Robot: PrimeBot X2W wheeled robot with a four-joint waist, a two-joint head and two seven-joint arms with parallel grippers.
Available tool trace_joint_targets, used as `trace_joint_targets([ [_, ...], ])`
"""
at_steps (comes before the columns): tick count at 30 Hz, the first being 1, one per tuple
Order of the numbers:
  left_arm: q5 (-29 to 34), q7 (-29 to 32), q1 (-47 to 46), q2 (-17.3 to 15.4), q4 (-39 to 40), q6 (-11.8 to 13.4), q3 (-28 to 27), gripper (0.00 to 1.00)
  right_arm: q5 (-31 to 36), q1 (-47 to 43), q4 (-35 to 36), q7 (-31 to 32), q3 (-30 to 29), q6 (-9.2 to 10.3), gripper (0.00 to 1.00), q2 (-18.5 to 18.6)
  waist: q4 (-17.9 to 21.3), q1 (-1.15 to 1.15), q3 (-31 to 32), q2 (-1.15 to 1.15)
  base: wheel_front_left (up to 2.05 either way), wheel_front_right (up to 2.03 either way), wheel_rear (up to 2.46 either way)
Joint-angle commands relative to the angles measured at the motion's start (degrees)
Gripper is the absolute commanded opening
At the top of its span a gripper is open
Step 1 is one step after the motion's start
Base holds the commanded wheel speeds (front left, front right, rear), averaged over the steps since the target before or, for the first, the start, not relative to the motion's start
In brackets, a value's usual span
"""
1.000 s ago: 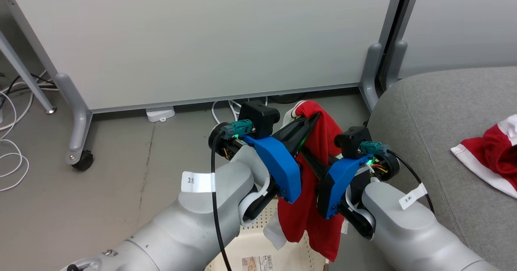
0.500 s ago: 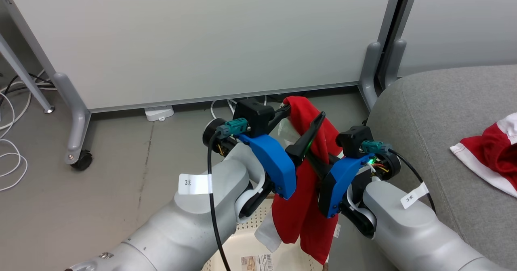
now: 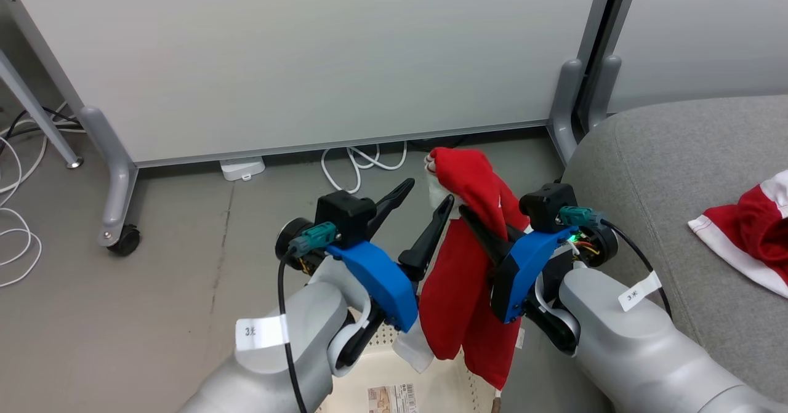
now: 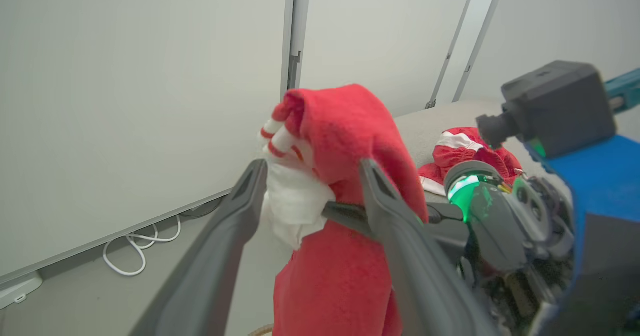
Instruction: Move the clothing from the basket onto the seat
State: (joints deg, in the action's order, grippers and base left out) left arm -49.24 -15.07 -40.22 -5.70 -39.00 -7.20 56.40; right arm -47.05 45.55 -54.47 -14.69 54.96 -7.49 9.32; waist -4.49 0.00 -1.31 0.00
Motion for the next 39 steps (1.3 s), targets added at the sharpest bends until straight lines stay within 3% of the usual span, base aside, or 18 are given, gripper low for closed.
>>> trace_joint_targets([
  [1, 0.56, -0.14, 1.34, -0.44, 0.66, -0.30, -1.26, 1.00, -0.28, 0.87, 0.17, -0.33, -0.14, -0.01, 0.00, 0.24, -0.01, 0.00, -0.09, 0.00, 0.00, 0.00, 0.00],
  [13, 14.86, -0.14, 15.74, -4.80, 11.05, -0.39, -15.37, 1.00, -0.48, 0.02, 1.06, -0.62, -0.01, -0.01, 0.00, 0.72, 1.02, 0.00, 0.47, 0.00, 0.00, 0.00, 0.00],
  [23, 24.12, -0.15, 26.24, -5.04, 15.52, -0.09, -27.01, 1.00, -0.73, -1.26, 2.30, -0.56, -0.62, -0.01, 0.00, 1.44, 1.84, 0.00, 0.91, 0.00, 0.00, 0.00, 0.00],
  [39, 27.90, -0.15, 31.18, -3.32, 17.27, -0.42, -31.41, 1.00, 0.19, -2.46, 3.10, -0.56, -2.22, -0.01, 0.00, 2.02, 2.62, 0.00, 0.95, 0.00, 0.00, 0.00, 0.00],
])
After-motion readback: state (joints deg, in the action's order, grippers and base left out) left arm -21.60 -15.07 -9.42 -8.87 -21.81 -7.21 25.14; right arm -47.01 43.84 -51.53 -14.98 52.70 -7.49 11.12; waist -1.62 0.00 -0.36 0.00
